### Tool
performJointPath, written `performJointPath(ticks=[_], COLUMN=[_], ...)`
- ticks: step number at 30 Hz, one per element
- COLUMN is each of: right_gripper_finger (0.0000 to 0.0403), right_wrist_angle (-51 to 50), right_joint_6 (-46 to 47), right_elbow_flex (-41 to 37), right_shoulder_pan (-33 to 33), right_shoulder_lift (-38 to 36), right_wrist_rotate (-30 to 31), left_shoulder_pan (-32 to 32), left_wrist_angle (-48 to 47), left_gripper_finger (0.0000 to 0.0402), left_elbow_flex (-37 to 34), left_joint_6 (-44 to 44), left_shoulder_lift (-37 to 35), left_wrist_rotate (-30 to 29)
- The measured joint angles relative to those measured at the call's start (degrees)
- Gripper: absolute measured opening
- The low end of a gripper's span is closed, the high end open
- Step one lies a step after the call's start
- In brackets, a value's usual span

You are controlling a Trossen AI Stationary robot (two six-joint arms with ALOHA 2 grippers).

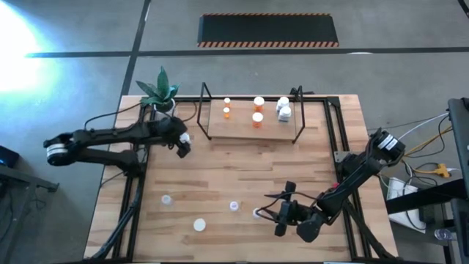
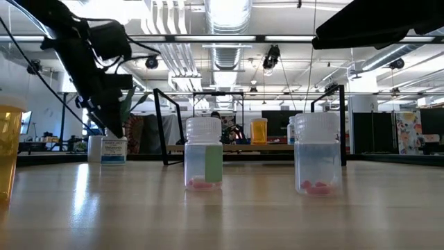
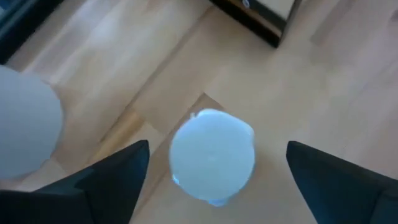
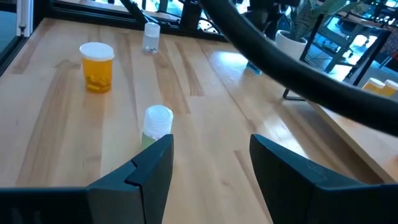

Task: Pick and place medicine bottles onto shelf by color
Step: Put the white medicine bottle on the shelf aligned with the other white medicine bottles

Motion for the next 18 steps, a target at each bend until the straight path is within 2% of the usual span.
performJointPath(ticks=[2, 8, 10, 15, 18], right_gripper_finger=[0.0203, 0.0203, 0.0203, 0.0203, 0.0203], right_wrist_angle=[0.03, 0.21, 0.28, 0.54, 0.65], right_joint_6=[0.29, 0.49, 0.5, 0.49, 0.48], right_elbow_flex=[0.0, 0.0, 0.0, 0.0, 0.0], right_shoulder_pan=[0.0, 0.0, 0.0, 0.0, 0.0], right_shoulder_lift=[0.21, 0.43, 0.43, 0.43, 0.43], right_wrist_rotate=[-0.02, -0.04, -0.04, -0.04, -0.04], left_shoulder_pan=[0.0, -0.75, -1.78, -6.08, -9.33], left_wrist_angle=[-0.03, -0.08, -0.01, 2.05, 3.78], left_gripper_finger=[0.0365, 0.0363, 0.0359, 0.0345, 0.0338], left_elbow_flex=[0.0, 0.0, 0.0, -0.02, -0.02], left_joint_6=[0.05, -1.0, -2.15, -5.07, -9.94], left_shoulder_lift=[2.24, 7.56, 8.79, 10.94, 11.73], left_wrist_rotate=[1.58, 11.31, 12.38, 11.94, 5.84])
